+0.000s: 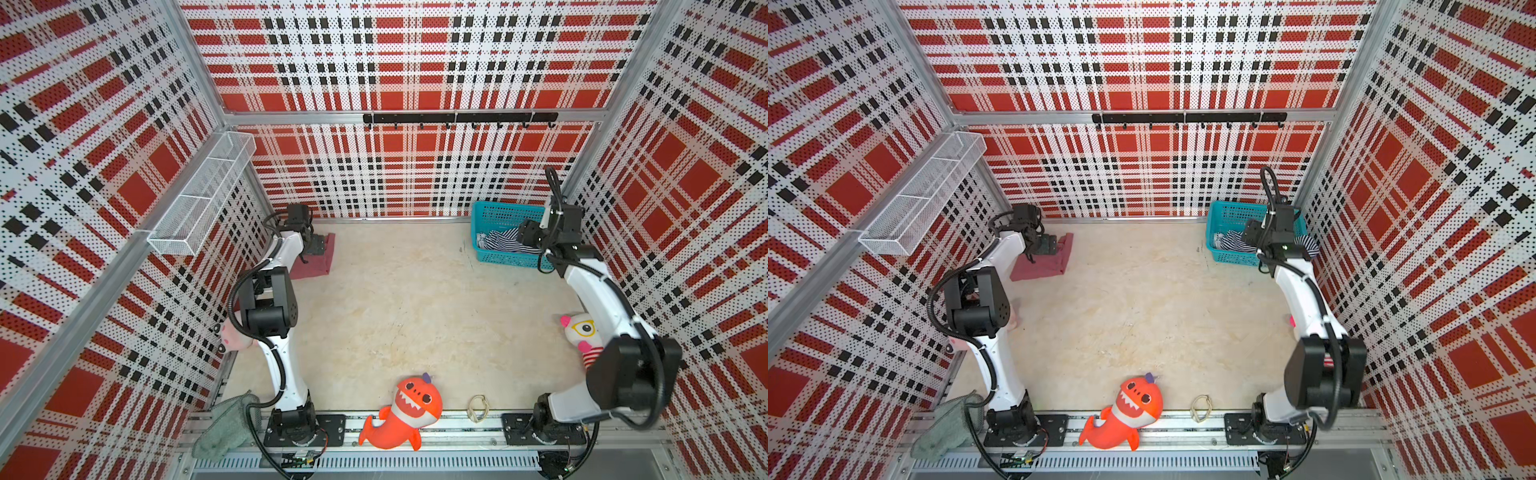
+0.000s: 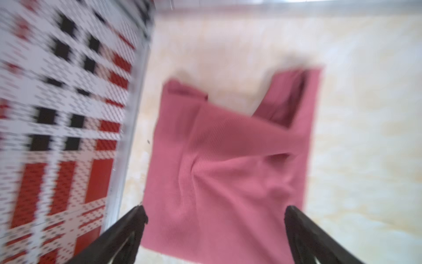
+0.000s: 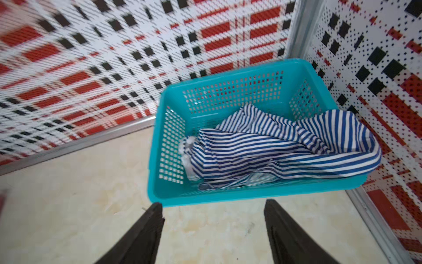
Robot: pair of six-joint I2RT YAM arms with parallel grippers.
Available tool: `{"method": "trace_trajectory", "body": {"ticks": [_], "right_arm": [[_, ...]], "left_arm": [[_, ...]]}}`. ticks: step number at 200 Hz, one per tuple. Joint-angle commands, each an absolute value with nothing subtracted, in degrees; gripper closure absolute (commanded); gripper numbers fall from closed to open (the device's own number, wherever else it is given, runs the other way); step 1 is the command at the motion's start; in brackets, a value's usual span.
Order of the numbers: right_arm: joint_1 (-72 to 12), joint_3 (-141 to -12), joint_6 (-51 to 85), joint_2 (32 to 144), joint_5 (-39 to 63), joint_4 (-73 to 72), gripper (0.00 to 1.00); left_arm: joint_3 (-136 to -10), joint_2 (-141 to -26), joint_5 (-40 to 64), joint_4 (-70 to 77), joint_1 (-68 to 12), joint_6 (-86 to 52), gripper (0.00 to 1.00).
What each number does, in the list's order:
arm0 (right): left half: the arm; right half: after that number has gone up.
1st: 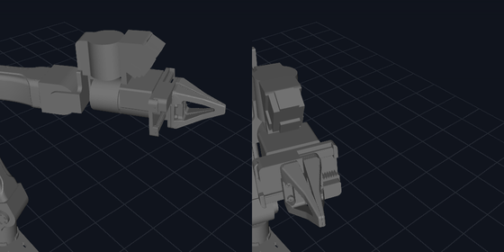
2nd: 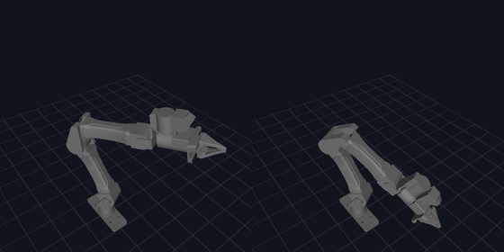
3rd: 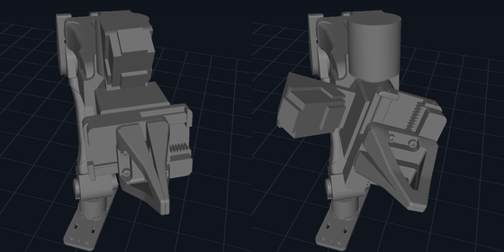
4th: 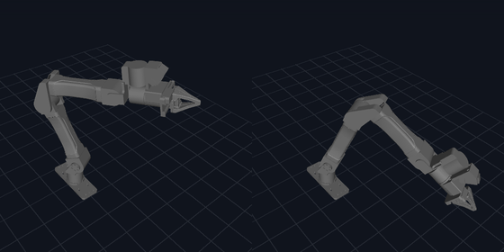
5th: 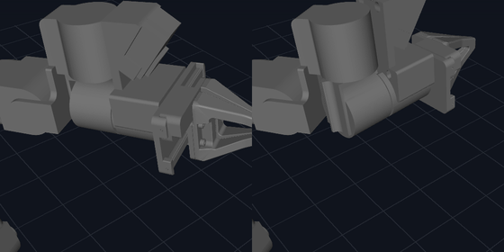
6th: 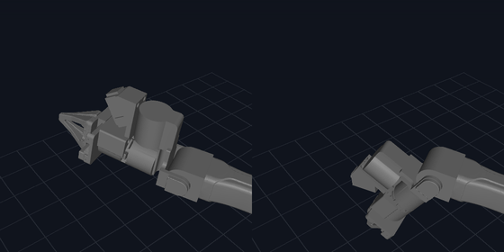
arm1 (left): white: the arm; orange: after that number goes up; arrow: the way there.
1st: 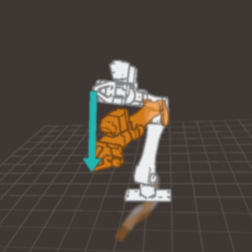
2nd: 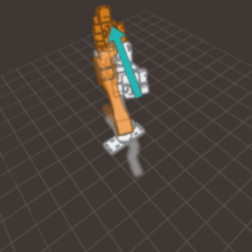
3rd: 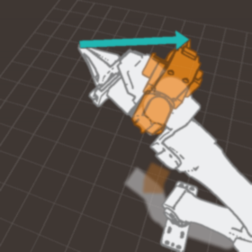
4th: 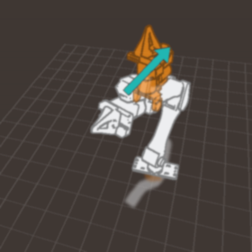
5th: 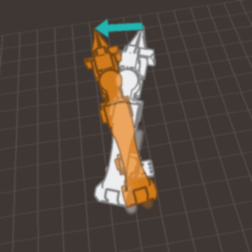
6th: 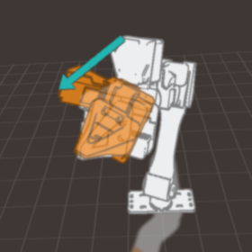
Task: Fold and stack tank tops
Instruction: Move the tank top to the top-left of the table, then pick up the tank top from the basket.
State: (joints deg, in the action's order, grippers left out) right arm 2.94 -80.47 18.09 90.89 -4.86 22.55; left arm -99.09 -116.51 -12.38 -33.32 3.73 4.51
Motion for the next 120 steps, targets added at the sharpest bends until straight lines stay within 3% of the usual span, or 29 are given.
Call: {"method": "trace_trajectory", "body": {"ticks": [1,34,88,120], "right_arm": [[5.3,-88.5,16.6,99.8,-9.3,29.5,0.22],[7.2,-103.0,15.4,114.4,-13.2,35.8,0.08],[10.1,-120.9,16.3,133.3,-9.7,41.4,0.07],[10.2,-125.0,19.5,138.2,-5.7,42.5,0.07]], "left_arm": [[-93.3,-108.0,-10.0,-29.2,-0.4,-0.4,0.02],[-74.2,-96.1,-5.4,-15.4,-4.9,-9.8,0.02],[-55.9,-79.6,-7.8,-6.9,-13.7,-19.2,0.02],[-50.6,-73.3,-7.6,-6.0,-17.6,-23.0,0.02]]}}
